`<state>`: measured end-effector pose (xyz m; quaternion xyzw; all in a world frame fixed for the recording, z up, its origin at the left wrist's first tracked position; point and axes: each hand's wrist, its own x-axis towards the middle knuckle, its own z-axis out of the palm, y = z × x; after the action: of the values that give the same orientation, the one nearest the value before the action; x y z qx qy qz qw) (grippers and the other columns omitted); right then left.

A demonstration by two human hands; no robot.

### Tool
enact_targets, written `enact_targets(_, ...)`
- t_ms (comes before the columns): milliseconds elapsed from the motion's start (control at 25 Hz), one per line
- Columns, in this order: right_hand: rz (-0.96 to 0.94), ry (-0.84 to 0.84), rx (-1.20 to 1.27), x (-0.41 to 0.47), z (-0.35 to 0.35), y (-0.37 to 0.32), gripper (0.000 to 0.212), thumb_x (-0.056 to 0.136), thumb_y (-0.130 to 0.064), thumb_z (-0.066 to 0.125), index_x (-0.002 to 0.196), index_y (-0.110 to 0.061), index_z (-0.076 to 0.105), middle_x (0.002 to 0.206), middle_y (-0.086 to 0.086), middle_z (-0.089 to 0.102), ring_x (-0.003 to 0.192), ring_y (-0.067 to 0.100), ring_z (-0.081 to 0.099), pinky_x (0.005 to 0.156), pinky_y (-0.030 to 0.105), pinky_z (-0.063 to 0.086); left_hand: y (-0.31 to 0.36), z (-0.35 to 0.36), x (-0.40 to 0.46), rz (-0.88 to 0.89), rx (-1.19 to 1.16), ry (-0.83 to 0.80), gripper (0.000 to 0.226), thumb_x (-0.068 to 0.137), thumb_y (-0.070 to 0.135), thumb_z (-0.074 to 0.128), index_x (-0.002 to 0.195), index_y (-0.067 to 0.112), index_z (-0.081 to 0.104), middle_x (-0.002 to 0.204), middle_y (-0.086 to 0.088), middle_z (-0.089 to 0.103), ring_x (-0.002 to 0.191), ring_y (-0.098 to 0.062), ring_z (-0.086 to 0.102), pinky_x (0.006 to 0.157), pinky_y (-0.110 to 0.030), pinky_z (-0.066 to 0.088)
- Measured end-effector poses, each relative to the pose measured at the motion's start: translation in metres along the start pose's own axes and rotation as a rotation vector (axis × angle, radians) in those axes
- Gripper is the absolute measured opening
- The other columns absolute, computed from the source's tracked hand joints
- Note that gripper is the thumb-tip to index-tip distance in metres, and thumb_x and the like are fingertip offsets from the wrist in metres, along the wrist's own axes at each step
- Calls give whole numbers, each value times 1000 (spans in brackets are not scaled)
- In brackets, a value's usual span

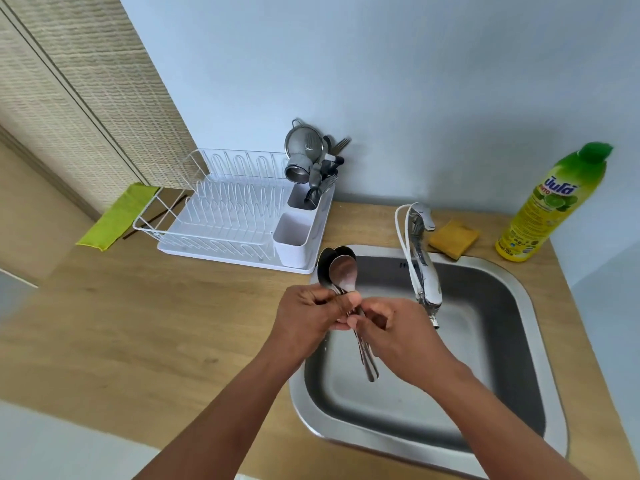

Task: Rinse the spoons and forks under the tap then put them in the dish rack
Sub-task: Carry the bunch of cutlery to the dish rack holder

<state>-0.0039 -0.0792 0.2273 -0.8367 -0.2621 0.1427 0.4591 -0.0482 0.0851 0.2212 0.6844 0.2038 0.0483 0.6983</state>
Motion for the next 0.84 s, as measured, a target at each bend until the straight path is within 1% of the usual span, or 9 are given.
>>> enact_targets(80,17,26,43,7,8,-3,18,91,-21,68,73,-19,71,51,-9,56,48,6,45,49,32,42,3,-11,6,-6,-12,-37,29,83,10,81,83,-18,73,75,-30,72,69,-30,72,74,-47,66)
enact_targets(160,7,64,43,15,13,-11,18,92,-19,68,74,-21,74,50,-14,57,45,4,46,48,20,38,12,-21,12,0,-1,-82,25,84,10,81,90,-14,76,84,-32,75,74,-33,74,78,-52,64)
enact_targets(240,-22,98,17,28,15,-22,16,92,-19,67,81,-22,78,56,-16,65,49,4,52,51,17,40,24,-33,24,30,30,-101,23,84,9,81,95,-10,78,90,-34,75,80,-37,76,79,-49,65)
enact_targets(320,-35,170,-23,49,15,-36,13,92,-20,68,86,-20,79,64,-5,72,55,6,58,56,26,49,41,-48,42,84,72,-128,19,86,7,79,99,-8,78,93,-32,76,84,-36,76,78,-40,66)
enact_targets(400,-68,250,-49,74,15,-53,12,92,-23,68,88,-22,80,60,2,69,52,9,56,55,23,47,65,-62,62,165,133,-131,15,89,2,75,101,-5,79,95,-26,78,84,-33,77,76,-36,66)
enact_targets(440,-95,281,-66,89,14,-63,13,93,-25,68,88,-23,80,56,2,65,50,9,51,53,21,43,77,-70,72,214,176,-113,12,89,1,75,99,-3,79,92,-23,79,83,-33,78,78,-40,66)
enact_targets(560,-169,324,-132,134,13,-89,28,96,-39,63,72,-27,74,51,1,59,48,8,43,50,20,36,112,-88,103,389,326,-21,5,86,5,77,88,5,82,84,-14,78,78,-31,77,79,-49,64)
enact_targets(680,-185,397,-90,175,26,-102,34,94,-35,66,61,-39,63,44,-15,53,43,2,46,47,10,31,123,-108,134,510,479,55,9,83,18,75,87,19,83,80,0,76,75,-21,75,76,-43,62)
enact_targets(840,-102,335,27,201,64,-77,24,92,-24,70,69,-21,75,45,-13,49,42,-1,45,46,9,32,93,-129,160,392,534,62,10,84,19,77,91,18,84,82,-1,79,73,-22,75,77,-45,61)
